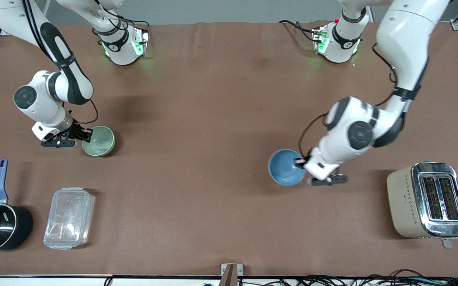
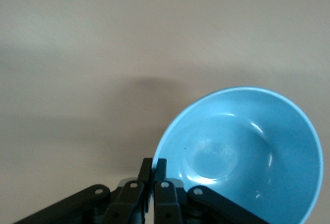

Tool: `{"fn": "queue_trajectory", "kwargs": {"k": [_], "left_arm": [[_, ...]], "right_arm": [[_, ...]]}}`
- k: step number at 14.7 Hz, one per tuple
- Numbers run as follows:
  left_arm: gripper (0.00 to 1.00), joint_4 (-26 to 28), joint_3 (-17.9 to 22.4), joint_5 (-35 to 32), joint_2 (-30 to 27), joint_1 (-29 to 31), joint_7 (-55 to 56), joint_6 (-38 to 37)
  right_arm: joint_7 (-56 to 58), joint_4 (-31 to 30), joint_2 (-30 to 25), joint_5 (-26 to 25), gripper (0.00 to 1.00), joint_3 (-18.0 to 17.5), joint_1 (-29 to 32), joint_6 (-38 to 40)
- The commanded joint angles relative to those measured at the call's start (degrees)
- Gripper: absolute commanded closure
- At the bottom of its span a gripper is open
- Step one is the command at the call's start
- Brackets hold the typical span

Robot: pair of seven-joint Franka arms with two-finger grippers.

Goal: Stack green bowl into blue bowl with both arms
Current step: 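Grasp the green bowl with the right gripper while the left gripper grasps the blue bowl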

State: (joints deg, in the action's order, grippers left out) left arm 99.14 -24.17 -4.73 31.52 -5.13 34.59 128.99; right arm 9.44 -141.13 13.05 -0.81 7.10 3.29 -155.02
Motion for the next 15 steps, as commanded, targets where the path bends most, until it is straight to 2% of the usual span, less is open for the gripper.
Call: {"fn": "queue_trajectory", "kwargs": {"k": [1,4,6,7,8,9,11,13,15], "left_arm": [[1.00,-3.9,0.6,-0.8,4.8,-8.6,9.7,0.1],[1.00,-8.2,0.8,-3.0,10.3,-15.5,19.9,2.8],[0.99,-9.7,1.0,-3.6,12.6,-18.1,22.7,4.8],[0.94,-10.1,1.1,-3.5,13.0,-18.3,22.7,5.7],[0.67,-10.3,1.1,-3.5,13.0,-18.2,22.7,5.7],[0.01,-11.0,1.1,-3.8,12.4,-18.2,22.8,5.7],[0.00,-11.9,2.1,-4.9,9.2,-17.1,22.7,3.1],[0.00,-12.9,4.0,-8.4,2.8,-15.4,22.0,-4.3],[0.00,-15.2,4.2,-9.9,-2.9,-11.9,21.3,-13.4]], "right_arm": [[-0.7,0.6,-3.9,-0.8,1.00,-0.5,0.4,3.9],[-0.9,7.2,-7.8,-0.6,1.00,-1.1,0.0,19.1],[-2.2,15.2,-7.9,0.5,1.00,-1.9,-0.6,30.2],[-4.5,18.7,-7.8,1.0,1.00,-3.0,-1.0,34.6],[-7.0,21.0,-7.8,1.9,1.00,-5.1,-1.0,37.8],[-9.6,22.4,-7.8,3.0,1.00,-7.1,-1.0,39.4],[-17.3,23.4,-7.8,4.0,1.00,-12.2,-1.1,39.6],[-28.4,25.1,-7.4,4.0,1.00,-18.7,-1.1,39.3],[-40.3,27.3,-6.4,4.0,1.00,-25.7,-1.3,38.9]]}}
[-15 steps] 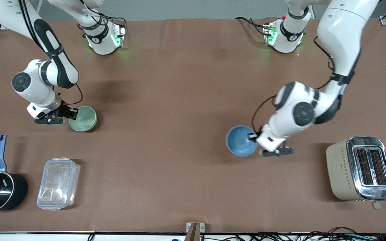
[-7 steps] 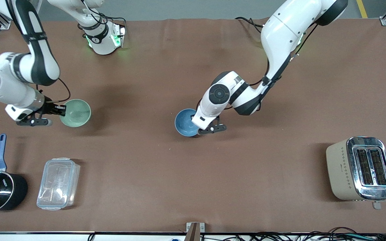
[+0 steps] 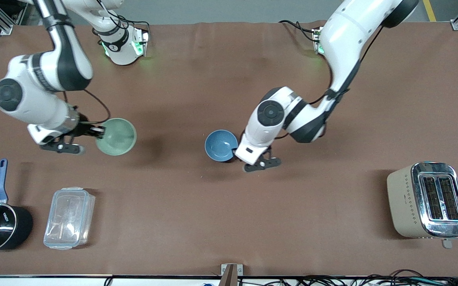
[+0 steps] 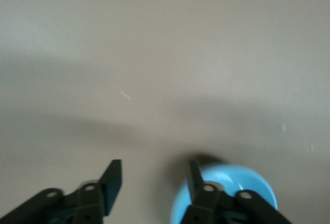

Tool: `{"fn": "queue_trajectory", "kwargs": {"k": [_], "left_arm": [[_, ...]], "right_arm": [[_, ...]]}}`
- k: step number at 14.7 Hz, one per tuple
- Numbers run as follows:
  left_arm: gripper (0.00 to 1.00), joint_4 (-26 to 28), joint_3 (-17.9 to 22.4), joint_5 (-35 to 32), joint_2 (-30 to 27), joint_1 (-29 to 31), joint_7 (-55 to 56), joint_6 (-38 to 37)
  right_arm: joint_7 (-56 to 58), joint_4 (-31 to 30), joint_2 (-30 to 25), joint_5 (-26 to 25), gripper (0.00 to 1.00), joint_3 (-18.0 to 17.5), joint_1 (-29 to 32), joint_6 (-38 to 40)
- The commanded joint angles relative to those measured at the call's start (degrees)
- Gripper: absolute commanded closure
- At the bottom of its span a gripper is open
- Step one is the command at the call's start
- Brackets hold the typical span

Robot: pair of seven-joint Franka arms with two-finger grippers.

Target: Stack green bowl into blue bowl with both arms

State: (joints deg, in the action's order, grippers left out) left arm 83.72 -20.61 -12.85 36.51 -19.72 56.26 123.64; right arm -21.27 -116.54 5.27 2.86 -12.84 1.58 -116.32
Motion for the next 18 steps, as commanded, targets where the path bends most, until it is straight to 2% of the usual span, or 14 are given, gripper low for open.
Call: {"fn": "queue_trajectory", "kwargs": {"k": [1,3,6,8,11,13,15,16,18], "left_arm": [[0.00,-0.8,0.7,-2.3,-10.2,4.4,-0.9,-11.5],[0.00,-1.6,0.5,-2.3,-15.0,9.3,-6.7,-15.5],[0.00,-1.6,-0.1,0.1,-21.2,17.2,-23.3,-20.9],[0.00,-1.6,0.0,4.7,-24.8,21.8,-35.5,-24.2],[0.00,-1.5,0.0,7.0,-28.8,26.6,-45.4,-29.9],[0.00,0.1,2.1,8.5,-32.8,26.5,-50.3,-31.5],[0.00,2.7,9.7,10.0,-36.7,21.0,-51.7,-35.4],[0.00,3.0,12.1,11.4,-38.2,19.2,-50.6,-38.2],[0.00,3.1,12.8,12.7,-39.1,19.5,-50.7,-39.7]], "right_arm": [[-14.8,4.0,3.1,0.2,1.00,-8.9,0.4,-0.3],[-24.8,5.7,6.7,-0.4,1.00,-14.5,-0.2,-4.2],[-33.7,5.7,11.8,-1.7,1.00,-17.8,-2.9,-13.1],[-39.3,5.8,14.9,-6.1,1.00,-19.0,-4.3,-17.1],[-46.6,5.9,19.6,-13.6,1.00,-21.9,-4.5,-20.9],[-48.7,6.1,21.5,-16.3,1.00,-23.3,-5.0,-21.8],[-49.0,5.8,21.7,-16.8,0.99,-23.3,-5.7,-21.8],[-49.2,5.9,22.1,-16.8,0.99,-23.3,-6.2,-21.9],[-49.2,6.1,23.4,-17.5,0.99,-23.3,-6.3,-22.1]]}}
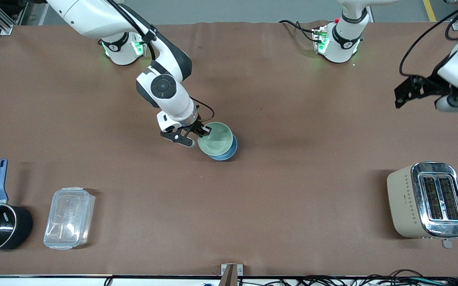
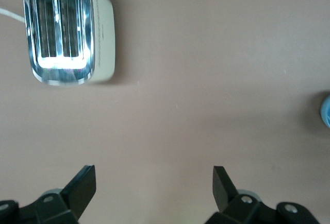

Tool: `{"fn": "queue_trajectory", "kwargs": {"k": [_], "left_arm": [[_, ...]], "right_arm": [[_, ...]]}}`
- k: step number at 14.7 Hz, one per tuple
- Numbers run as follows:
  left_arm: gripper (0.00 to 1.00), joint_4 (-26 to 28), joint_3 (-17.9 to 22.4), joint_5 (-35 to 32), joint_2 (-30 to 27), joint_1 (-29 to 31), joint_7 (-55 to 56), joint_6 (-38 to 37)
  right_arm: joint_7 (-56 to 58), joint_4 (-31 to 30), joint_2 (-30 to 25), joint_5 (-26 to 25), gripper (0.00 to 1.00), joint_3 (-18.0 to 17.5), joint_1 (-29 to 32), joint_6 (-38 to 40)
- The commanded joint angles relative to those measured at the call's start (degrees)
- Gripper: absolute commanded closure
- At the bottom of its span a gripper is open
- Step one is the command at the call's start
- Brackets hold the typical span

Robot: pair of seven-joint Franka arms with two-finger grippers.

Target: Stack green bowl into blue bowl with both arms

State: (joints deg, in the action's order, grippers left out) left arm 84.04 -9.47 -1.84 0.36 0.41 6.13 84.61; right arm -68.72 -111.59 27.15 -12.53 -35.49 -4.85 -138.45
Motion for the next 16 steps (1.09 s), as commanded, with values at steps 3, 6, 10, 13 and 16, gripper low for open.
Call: {"fn": "queue_trajectory", "kwargs": {"k": [3,6,10,13,16], "left_arm": [[0.00,2.8,1.2,1.6,-3.0,-1.0,-0.5,-0.8],[0.00,2.8,1.2,1.5,-2.5,-1.1,-0.6,-0.6],[0.00,2.7,1.1,1.5,-2.0,-1.2,-0.9,-0.2],[0.00,2.6,0.1,1.5,-2.6,-1.2,-1.2,-0.9],[0.00,2.5,0.1,1.4,-1.9,-1.1,-1.3,-0.7]], "right_arm": [[-1.9,1.1,2.5,-2.8,0.98,-0.6,-0.2,-1.6],[-1.9,1.3,2.7,-2.9,0.97,-0.6,-0.2,-1.9],[-2.7,2.4,5.1,-5.0,0.96,-0.5,-0.2,-1.8],[-3.1,3.1,5.8,-5.7,0.94,-0.5,-0.2,-1.8],[-3.2,3.2,6.4,-5.8,0.90,-0.5,-0.2,-1.9]]}}
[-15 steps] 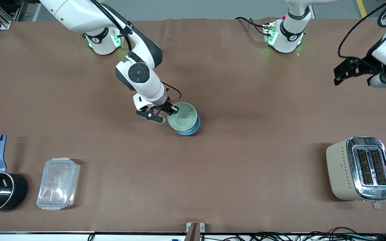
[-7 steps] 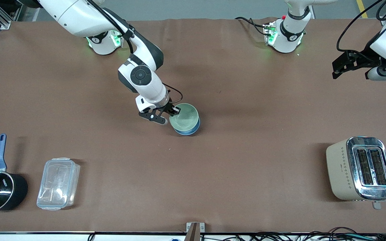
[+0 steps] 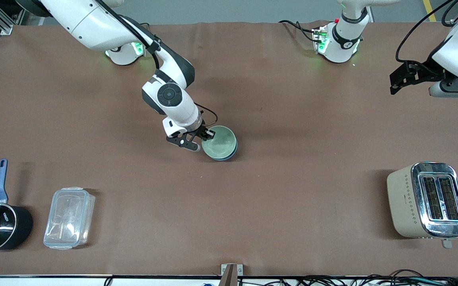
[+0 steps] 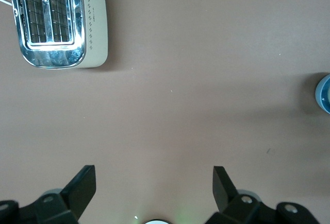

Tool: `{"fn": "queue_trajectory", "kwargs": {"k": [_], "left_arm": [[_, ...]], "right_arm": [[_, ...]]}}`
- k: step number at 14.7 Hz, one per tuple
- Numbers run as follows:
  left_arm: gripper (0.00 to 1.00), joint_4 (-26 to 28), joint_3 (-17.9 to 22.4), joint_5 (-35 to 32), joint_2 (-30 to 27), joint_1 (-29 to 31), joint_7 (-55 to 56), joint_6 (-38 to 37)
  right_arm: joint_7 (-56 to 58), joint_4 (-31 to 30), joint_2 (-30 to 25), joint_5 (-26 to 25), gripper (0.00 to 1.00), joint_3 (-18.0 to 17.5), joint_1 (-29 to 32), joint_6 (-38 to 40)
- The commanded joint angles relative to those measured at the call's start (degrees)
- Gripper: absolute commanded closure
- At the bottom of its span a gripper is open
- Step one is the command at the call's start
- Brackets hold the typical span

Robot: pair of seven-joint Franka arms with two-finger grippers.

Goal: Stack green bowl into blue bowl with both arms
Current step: 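Lower the green bowl into the blue bowl with the right gripper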

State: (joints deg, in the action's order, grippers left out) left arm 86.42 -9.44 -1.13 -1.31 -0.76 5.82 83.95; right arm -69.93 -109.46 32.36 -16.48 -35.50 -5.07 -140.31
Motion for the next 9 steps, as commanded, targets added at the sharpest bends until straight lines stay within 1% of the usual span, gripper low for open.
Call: {"fn": "queue_trajectory", "kwargs": {"k": [1,3,4,5,6,7,8,9], "left_arm": [[0.00,0.1,0.0,0.6,0.3,0.1,-1.0,0.2],[0.00,-0.2,0.0,0.6,0.6,0.0,-0.7,0.3],[0.00,-0.3,0.0,0.6,0.9,0.0,-0.5,0.5],[0.00,-0.3,0.0,0.7,1.0,0.1,-0.5,0.8],[0.00,-0.3,0.0,0.8,1.0,0.2,-0.5,0.8],[0.00,-0.3,0.0,0.8,1.0,0.1,-0.5,1.0],[0.00,-0.3,0.0,0.9,1.1,-0.1,0.0,2.2],[0.00,-0.1,0.0,0.9,1.1,-0.1,0.1,3.2]], "right_arm": [[-2.0,1.1,1.3,-1.8,0.90,-0.5,0.1,-0.2],[-2.0,1.1,1.3,-1.8,0.88,-0.5,0.1,-0.6],[-2.0,1.1,1.3,-1.8,0.79,-0.5,0.1,-0.6],[-1.9,1.1,1.3,-1.7,0.63,-0.5,0.3,-0.4],[-1.8,1.2,1.0,-1.7,0.34,-0.5,0.7,0.3],[-1.5,1.4,0.4,-1.7,0.09,-0.5,0.8,0.7],[-1.4,1.4,-1.4,-1.7,0.00,-0.6,1.4,3.2],[-0.9,1.8,-4.4,-1.8,0.00,-0.6,1.8,7.4]]}}
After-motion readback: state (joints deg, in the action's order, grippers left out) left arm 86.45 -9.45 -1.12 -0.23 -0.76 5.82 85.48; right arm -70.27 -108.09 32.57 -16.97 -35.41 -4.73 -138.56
